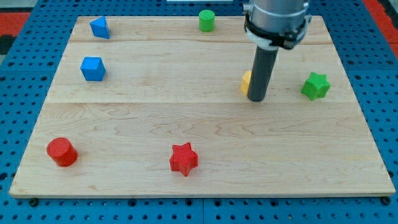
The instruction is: Push the yellow hexagon towards the top center of the board
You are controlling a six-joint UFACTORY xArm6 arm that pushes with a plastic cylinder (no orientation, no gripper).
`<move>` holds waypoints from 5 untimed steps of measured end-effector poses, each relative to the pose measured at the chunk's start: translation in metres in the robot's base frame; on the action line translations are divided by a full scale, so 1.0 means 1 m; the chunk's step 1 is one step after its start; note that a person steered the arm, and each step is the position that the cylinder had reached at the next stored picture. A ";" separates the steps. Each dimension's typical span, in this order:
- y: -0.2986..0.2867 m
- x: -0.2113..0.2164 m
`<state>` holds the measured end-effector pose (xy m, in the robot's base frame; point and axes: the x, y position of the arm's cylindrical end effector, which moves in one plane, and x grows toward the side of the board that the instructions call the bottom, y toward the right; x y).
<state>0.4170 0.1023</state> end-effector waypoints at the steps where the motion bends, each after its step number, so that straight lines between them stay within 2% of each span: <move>1: 0.001 -0.053; 2: 0.001 -0.101; 3: -0.017 -0.130; 5: -0.032 -0.110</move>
